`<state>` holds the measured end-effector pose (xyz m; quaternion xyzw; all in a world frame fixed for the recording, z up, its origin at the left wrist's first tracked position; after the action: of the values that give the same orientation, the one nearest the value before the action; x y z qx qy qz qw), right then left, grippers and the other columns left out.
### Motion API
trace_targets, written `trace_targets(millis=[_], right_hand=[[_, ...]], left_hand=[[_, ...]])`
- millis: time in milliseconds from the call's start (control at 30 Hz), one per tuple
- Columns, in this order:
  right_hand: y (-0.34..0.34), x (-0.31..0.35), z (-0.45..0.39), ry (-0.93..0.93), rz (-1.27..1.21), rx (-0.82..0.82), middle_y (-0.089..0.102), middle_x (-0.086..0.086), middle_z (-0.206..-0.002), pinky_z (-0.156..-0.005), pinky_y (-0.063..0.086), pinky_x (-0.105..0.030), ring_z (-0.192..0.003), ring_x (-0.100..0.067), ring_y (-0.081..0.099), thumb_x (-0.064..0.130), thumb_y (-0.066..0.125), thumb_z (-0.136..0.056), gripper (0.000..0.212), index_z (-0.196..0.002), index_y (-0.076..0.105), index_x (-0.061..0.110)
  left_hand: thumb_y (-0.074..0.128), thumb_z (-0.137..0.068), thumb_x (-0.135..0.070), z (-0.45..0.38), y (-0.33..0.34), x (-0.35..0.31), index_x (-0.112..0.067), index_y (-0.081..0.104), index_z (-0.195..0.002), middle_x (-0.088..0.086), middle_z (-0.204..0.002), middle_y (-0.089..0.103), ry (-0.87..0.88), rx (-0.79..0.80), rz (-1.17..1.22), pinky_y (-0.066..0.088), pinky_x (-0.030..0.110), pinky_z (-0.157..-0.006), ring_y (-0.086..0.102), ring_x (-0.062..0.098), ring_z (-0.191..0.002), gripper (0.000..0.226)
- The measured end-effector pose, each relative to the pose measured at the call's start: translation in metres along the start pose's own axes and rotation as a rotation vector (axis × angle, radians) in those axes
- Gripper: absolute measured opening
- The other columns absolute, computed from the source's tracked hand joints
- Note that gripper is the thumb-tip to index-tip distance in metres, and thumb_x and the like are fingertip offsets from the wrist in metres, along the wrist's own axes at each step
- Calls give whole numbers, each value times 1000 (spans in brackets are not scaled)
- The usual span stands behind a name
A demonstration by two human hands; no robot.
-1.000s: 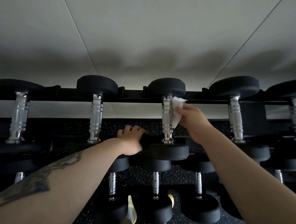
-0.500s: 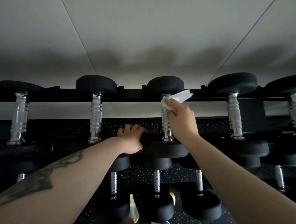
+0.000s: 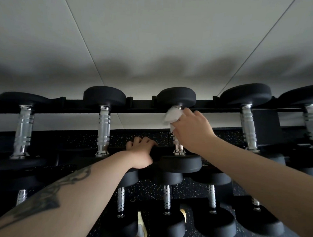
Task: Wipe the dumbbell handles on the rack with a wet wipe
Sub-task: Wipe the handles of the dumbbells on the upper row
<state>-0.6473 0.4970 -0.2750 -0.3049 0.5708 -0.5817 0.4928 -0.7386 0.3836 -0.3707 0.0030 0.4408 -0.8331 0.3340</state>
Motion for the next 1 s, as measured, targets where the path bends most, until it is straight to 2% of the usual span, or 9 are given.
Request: trace_targets(millis=[167,267,367,500,633,733,867,933,1000], right_hand=[[-3,-3,3,130,-225,-20,51,-5,-120,-92,41,-33,-113,-22,43,30,36,-99,33,-124,54,21],[5,1,-4,155,-299,19,57,-6,-112,-95,37,-35,-115,-23,37,36,33,-99,37,-113,64,20],[14,-8,13,292,-864,-55,56,-2,-119,-96,37,-32,-119,-19,40,35,42,-98,32,-119,62,23],[23,-11,22,562,-1535,-155,53,11,-121,-89,41,-19,-107,-10,52,28,44,-99,33,-132,46,27],[37,-13,-2,944,-2024,-26,58,-10,-128,-102,42,-42,-114,-27,56,45,36,-99,44,-127,54,17],[35,-18,-5,983,-2087,92,44,-15,-143,-88,45,-23,-129,-33,43,43,15,-103,58,-141,38,6],[48,0,18,934,-2105,456,68,-13,-90,-72,48,-36,-79,-26,64,60,11,-96,78,-129,50,1],[52,-5,11,979,-2209,383,67,-14,-100,-73,47,-40,-85,-25,64,58,15,-97,73,-129,49,2],[49,-14,-1,1035,-2373,171,59,-14,-125,-91,44,-44,-112,-28,57,48,24,-100,60,-136,44,3]], left_hand=[[58,-80,-15,0,0,0,-38,38,-135,-6,-140,34,12,4,26,17,34,-94,24,22,-127,63],[59,-79,-16,1,-1,0,-38,37,-135,-7,-140,34,5,6,20,17,34,-94,24,22,-128,64],[58,-80,-16,1,-1,0,-38,37,-135,-7,-138,35,14,-5,18,16,32,-90,25,21,-126,63],[58,-80,-15,2,-1,0,-37,38,-134,-7,-138,35,19,1,31,16,33,-93,25,21,-127,61],[57,-80,-14,3,-2,-1,-37,38,-134,-6,-138,36,25,4,36,16,32,-92,25,21,-126,62],[58,-80,-14,3,-2,-1,-38,38,-134,-7,-137,36,20,-3,26,18,34,-95,26,20,-126,63],[58,-81,-16,3,-2,-1,-36,36,-136,-5,-139,34,21,-11,-5,19,36,-99,24,22,-129,62],[58,-80,-15,2,-2,-1,-36,37,-135,-5,-139,34,23,1,13,18,36,-100,23,22,-129,63],[59,-79,-15,2,-2,-1,-37,37,-135,-5,-138,35,21,8,20,18,36,-99,24,22,-128,64]])
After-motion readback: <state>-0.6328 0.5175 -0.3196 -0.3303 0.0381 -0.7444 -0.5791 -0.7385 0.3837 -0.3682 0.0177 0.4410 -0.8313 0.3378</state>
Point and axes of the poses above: each hand's wrist, its own z-axis away from the middle knuckle, its own y-axis out of the palm, x = y × z, the point moved 4 cm from there along -z, towards the middle knuckle
